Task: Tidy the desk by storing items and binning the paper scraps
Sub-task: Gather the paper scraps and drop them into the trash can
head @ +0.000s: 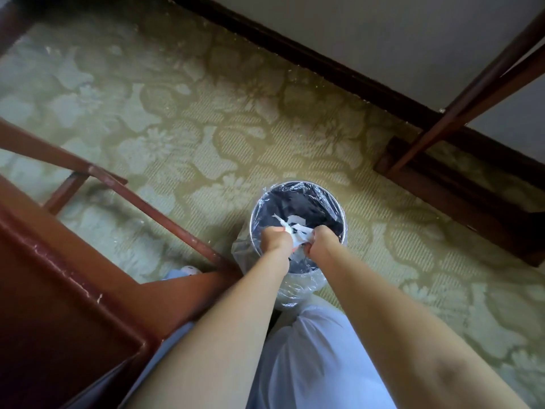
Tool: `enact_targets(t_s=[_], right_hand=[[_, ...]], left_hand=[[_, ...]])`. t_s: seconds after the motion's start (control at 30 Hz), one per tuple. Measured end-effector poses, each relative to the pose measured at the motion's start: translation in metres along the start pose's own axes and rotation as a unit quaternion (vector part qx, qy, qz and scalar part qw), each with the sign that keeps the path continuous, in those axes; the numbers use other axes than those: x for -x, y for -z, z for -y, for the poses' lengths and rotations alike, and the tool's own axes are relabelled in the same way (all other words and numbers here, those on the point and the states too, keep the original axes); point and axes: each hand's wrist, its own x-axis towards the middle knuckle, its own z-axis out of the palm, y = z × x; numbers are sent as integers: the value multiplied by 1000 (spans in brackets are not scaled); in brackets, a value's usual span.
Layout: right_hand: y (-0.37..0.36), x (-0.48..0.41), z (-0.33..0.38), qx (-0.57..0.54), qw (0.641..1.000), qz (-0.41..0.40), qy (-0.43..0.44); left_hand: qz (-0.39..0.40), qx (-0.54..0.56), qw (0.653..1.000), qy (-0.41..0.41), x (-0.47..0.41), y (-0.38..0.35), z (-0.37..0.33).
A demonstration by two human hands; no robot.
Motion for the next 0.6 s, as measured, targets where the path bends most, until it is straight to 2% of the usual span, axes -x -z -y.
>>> enact_targets(t_s=[0.13,0.37,0.5,0.6], right_hand=[[-1,-6,-1,44,997,-57,-16],[9,14,7,136,989,-44,27],[16,45,10,185,976,-62,98],[18,79,16,250,947,-63,190]], left_hand=[[-1,20,1000,-4,3,7,0],[17,-5,1000,-13,24,21,2],[12,-53,997,-58,49,34,-7],[6,-105,985,-139,77,42,-23]])
